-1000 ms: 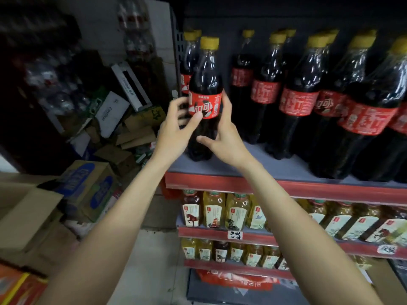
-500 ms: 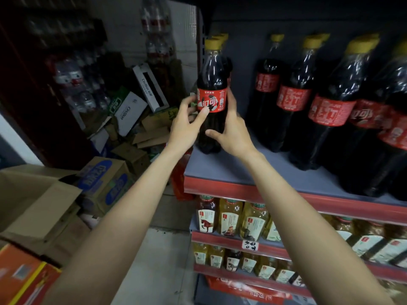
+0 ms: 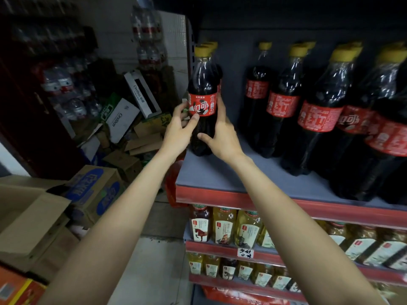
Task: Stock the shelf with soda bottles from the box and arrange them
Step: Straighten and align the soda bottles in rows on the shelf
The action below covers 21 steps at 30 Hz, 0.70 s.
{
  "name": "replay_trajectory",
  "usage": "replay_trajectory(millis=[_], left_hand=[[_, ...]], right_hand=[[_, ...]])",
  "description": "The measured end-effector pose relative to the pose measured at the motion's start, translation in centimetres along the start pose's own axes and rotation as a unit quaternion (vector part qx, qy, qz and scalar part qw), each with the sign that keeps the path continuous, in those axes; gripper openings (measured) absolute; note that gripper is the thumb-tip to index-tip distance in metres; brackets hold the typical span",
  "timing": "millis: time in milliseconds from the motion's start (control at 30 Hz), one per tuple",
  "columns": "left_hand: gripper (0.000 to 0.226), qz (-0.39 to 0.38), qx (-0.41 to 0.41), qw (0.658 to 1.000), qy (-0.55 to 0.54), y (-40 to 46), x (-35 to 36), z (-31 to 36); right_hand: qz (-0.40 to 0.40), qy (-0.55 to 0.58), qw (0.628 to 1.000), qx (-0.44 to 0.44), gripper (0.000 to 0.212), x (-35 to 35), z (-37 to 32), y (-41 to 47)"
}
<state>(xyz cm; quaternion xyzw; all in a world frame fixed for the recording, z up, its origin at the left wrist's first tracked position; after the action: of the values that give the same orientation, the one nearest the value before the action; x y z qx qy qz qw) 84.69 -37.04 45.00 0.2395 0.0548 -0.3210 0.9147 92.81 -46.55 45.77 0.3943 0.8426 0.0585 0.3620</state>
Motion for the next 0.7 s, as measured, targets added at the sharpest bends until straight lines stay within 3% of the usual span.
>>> replay_trajectory(millis=[100, 167, 233, 300, 367, 467, 567, 700], left_hand=[[0.049, 0.104, 0.053, 0.992, 0.051, -1.6, -1.7, 2.5], [0.035, 0.193, 0.141, 0.971, 0.029, -4.5, -2.5, 6.2], [0.025, 0.184, 0.219, 0.958, -0.028, -6.7, -1.1, 8.9], [0.025, 0.09, 0.228, 0.967, -0.069, -6.5, 2.3, 9.4], [0.032, -0.015, 0.175, 0.98, -0.096, -5.0, 6.4, 8.5], [0.043, -0.102, 0.048, 0.983, -0.142, -2.3, 11.5, 6.1], [0.047, -0.115, -0.004, 0.982, -0.148, -0.1, 14.1, 4.7], [0.054, -0.032, 0.028, 0.996, -0.075, 2.7, 14.4, 3.5]], right_hand=[[0.001, -0.045, 0.999, -0.012, 0.097, -1.1, -0.6, -1.3], [0.056, -0.065, 0.995, -0.054, 0.071, -3.5, -0.9, -3.3], [0.137, -0.043, 0.986, -0.09, 0.043, -6.4, -0.3, -6.1], [0.21, -0.004, 0.975, -0.079, 0.03, -9.2, 1.4, -8.8], [0.237, 0.028, 0.97, -0.039, 0.032, -10.8, 3.6, -10.0], [0.194, -0.005, 0.981, 0.018, 0.053, -11.2, 5.2, -9.0], [0.152, -0.07, 0.985, 0.037, 0.069, -10.5, 5.2, -7.7], [0.174, -0.228, 0.958, 0.028, 0.065, -10.3, 4.4, -8.1]])
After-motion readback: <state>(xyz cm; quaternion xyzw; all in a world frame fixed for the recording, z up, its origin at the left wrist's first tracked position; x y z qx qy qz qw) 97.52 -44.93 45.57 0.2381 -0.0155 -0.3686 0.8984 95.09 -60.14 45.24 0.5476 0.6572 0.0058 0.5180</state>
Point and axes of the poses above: each hand's wrist, its own y-axis towards the middle knuckle, its own x-axis out of the palm, z = x × y, the point moved 9 cm from there along y, towards the middle knuckle, and after that the axes turned 5 degrees about x, right-handed, at the moved point
